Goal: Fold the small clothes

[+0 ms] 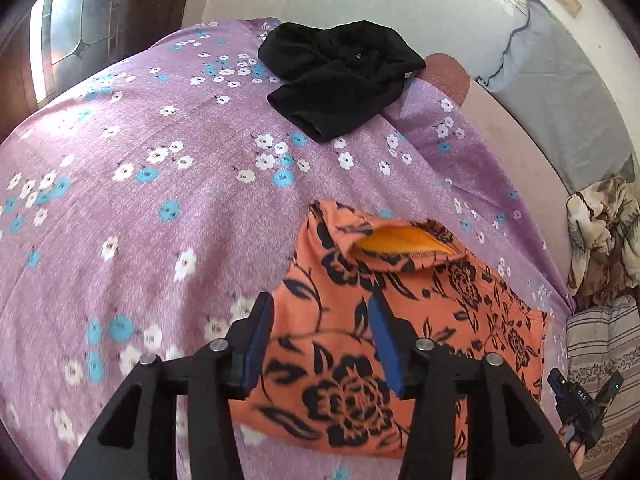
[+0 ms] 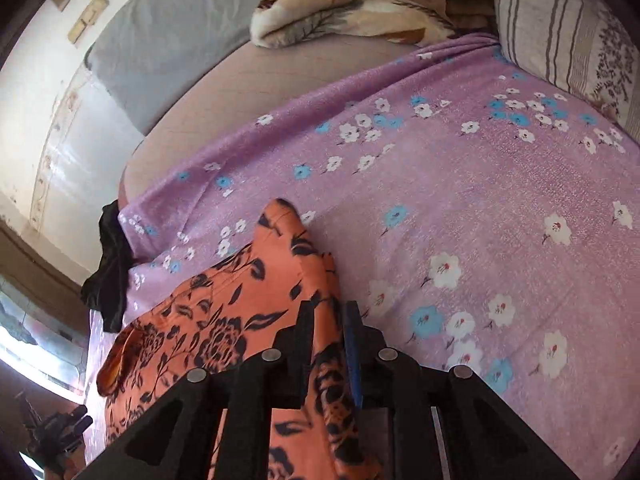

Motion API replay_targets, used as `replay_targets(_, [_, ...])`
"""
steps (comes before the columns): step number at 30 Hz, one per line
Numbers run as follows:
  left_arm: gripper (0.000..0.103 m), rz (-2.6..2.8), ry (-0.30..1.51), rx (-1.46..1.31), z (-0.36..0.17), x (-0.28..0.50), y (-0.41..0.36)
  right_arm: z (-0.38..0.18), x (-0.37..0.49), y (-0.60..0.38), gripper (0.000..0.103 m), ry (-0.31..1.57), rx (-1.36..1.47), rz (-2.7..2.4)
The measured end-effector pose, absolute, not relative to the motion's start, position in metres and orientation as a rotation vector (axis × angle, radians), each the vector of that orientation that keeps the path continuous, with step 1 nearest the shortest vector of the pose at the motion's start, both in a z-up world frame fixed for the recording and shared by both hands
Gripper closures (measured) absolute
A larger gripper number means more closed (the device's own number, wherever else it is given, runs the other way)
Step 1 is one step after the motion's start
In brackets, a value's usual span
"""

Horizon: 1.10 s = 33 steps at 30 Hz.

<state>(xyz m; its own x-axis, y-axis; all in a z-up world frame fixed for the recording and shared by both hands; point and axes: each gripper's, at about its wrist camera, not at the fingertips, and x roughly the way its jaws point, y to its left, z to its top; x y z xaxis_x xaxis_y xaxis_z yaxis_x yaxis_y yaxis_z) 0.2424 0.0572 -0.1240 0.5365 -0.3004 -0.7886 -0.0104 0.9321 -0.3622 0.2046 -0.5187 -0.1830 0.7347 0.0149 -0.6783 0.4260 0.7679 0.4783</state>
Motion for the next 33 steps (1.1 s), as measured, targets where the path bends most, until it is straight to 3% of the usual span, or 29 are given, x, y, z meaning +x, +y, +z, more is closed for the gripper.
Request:
replay_targets(8, [0.049, -0.068, 1.13, -0.245, -0.164, 0.22, 0.054, -0.172, 0.261, -0.352, 0.086, 0.921, 0.421, 0.101])
replay_targets(17, [0.047, -0.097, 1.222, -0.358, -0.183, 0.237, 0.088, -0.217, 0.407, -0.186, 0.085, 1.088, 0.31, 0.274])
replay_targets(24, [0.046, -0.096, 1.227, -0.325, -0.18, 0.249, 0.083, -0.198, 0.471, -0.193, 0.085, 0.89, 0.4, 0.108])
replay_targets(33, [0.046, -0.071, 1.093, -0.112, -0.155, 0.236, 0.047, -0.172, 0.352, -0.264, 0.085, 0.896, 0.221, 0.023])
